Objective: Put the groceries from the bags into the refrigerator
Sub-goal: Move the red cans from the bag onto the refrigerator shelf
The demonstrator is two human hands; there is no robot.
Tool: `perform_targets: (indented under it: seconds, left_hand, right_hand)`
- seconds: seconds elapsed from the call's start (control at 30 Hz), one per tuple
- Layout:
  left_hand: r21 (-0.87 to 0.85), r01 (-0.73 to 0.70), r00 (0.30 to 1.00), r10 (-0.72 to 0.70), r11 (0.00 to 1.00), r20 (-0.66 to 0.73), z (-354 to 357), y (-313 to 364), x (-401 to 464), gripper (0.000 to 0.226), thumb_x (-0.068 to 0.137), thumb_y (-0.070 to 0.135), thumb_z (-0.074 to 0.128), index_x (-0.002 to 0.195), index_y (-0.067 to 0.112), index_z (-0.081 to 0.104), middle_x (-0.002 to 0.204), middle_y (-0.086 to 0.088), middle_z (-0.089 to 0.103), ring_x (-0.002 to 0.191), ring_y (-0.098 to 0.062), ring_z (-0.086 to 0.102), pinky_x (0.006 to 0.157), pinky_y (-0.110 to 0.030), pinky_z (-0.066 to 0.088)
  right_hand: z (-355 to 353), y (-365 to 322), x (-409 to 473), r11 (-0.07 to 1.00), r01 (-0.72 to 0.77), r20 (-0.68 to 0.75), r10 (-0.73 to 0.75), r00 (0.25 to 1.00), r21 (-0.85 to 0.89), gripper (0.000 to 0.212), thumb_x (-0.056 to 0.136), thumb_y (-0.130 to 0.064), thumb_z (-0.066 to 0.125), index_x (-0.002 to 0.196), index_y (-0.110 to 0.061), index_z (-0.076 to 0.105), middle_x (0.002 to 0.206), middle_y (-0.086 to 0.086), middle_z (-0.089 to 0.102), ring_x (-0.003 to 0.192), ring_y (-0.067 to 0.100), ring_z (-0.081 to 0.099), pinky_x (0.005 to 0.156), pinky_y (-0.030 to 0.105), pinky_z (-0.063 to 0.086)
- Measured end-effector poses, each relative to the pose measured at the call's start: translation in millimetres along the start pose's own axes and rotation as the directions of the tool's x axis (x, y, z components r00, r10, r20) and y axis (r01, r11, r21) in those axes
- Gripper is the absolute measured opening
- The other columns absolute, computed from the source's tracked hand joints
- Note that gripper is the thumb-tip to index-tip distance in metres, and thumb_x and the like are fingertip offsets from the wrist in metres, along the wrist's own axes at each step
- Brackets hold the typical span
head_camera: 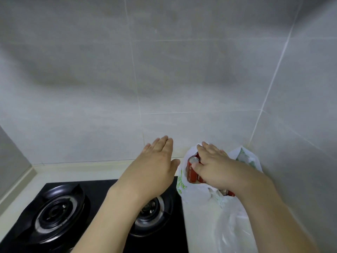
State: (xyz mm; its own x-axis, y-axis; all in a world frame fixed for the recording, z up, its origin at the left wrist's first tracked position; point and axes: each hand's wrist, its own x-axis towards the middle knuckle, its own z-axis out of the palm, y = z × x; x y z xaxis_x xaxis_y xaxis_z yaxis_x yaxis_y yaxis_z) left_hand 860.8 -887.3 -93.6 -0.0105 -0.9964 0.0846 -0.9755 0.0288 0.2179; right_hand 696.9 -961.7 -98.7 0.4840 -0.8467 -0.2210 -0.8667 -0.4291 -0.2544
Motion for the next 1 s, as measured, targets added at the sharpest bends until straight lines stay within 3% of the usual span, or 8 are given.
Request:
perform_targets:
  seconds: [0.2,0.57,0.67,0.77,0.83,0.9,0.93,1.0]
  left_hand:
    - [-0.081,0.016,0.999,-0.013,0.997,0.036,27.9,2.0,49.1,0.063,0.107,0.040,0.031,0.159,0.016,0.005,0.167,0.002,0.001,0.153,-0.012,0.000,0.119,-0.023,0.002]
    - [-0.199,0.084,0.967,-0.032,0.976,0.252,124.6,-10.2,150.6,0.059,0.104,0.040,0.041,0.156,0.018,0.025,0.162,0.004,0.026,0.146,-0.013,0.028,0.114,-0.024,0.025]
    - [-0.330,0.123,0.958,-0.026,0.936,0.284,150.6,-12.1,174.9,0.042,0.101,0.034,0.047,0.142,0.023,0.049,0.141,0.004,0.053,0.130,-0.015,0.048,0.103,-0.027,0.038]
    - [-0.476,0.276,0.931,-0.111,0.835,0.347,176.7,-9.4,196.6,0.029,0.092,0.037,0.055,0.116,0.027,0.067,0.115,0.006,0.069,0.107,-0.014,0.062,0.097,-0.034,0.048]
    - [-0.507,0.358,0.911,-0.172,0.784,0.376,196.9,-10.5,210.2,0.021,0.086,0.039,0.057,0.097,0.025,0.069,0.095,0.004,0.071,0.091,-0.017,0.065,0.087,-0.037,0.053]
    - [-0.518,0.413,0.894,-0.226,0.749,0.387,215.4,-14.4,223.1,0.007,0.091,0.032,0.061,0.087,0.026,0.063,0.080,0.010,0.061,0.078,-0.013,0.057,0.071,-0.026,0.046]
    - [-0.525,0.426,0.891,-0.242,0.737,0.384,222.4,-15.5,228.0,0.003,0.092,0.028,0.061,0.092,0.026,0.063,0.082,0.013,0.058,0.080,-0.011,0.054,0.070,-0.024,0.041]
    - [-0.507,0.429,0.893,-0.266,0.748,0.363,236.4,-18.7,237.1,0.024,0.093,0.023,0.061,0.117,0.024,0.062,0.098,0.012,0.057,0.093,-0.011,0.051,0.076,-0.023,0.037]
  right_hand:
    - [-3.7,41.3,40.7,1.000,-0.004,0.017,0.003,1.000,0.029,0.060,0.106,-0.034,0.024,0.156,-0.015,-0.003,0.164,0.001,-0.012,0.150,0.015,-0.011,0.118,0.029,-0.007]
    - [47.8,123.2,145.7,0.970,-0.091,0.120,0.065,0.991,0.227,0.067,0.104,-0.036,0.031,0.157,-0.017,-0.005,0.164,0.000,-0.009,0.151,0.023,0.003,0.120,0.034,0.009]
    - [69.6,140.0,169.1,0.942,-0.125,0.133,0.087,0.987,0.311,0.069,0.102,-0.035,0.035,0.157,-0.018,-0.003,0.164,-0.001,-0.007,0.151,0.023,0.009,0.118,0.035,0.016]
    - [90.7,150.9,188.6,0.914,-0.125,0.095,0.096,0.991,0.386,0.071,0.101,-0.031,0.043,0.157,-0.017,0.001,0.164,-0.003,-0.008,0.149,0.020,0.015,0.115,0.031,0.020]
    - [103.5,157.7,202.9,0.903,-0.135,0.060,0.121,0.991,0.408,0.075,0.100,-0.031,0.048,0.157,-0.016,0.002,0.165,-0.002,-0.004,0.148,0.021,0.019,0.114,0.031,0.023]
    - [117.0,166.5,218.7,0.881,-0.148,0.036,0.148,0.988,0.450,0.079,0.096,-0.029,0.055,0.157,-0.016,0.006,0.164,0.001,0.009,0.145,0.023,0.027,0.113,0.034,0.028]
    - [123.3,170.3,226.1,0.865,-0.157,0.024,0.165,0.986,0.476,0.081,0.093,-0.028,0.058,0.157,-0.017,0.009,0.162,0.003,0.016,0.143,0.024,0.031,0.112,0.035,0.031]
    - [133.6,176.3,237.7,0.839,-0.173,-0.010,0.208,0.978,0.516,0.084,0.088,-0.026,0.065,0.155,-0.019,0.015,0.157,0.004,0.028,0.138,0.025,0.038,0.109,0.038,0.037]
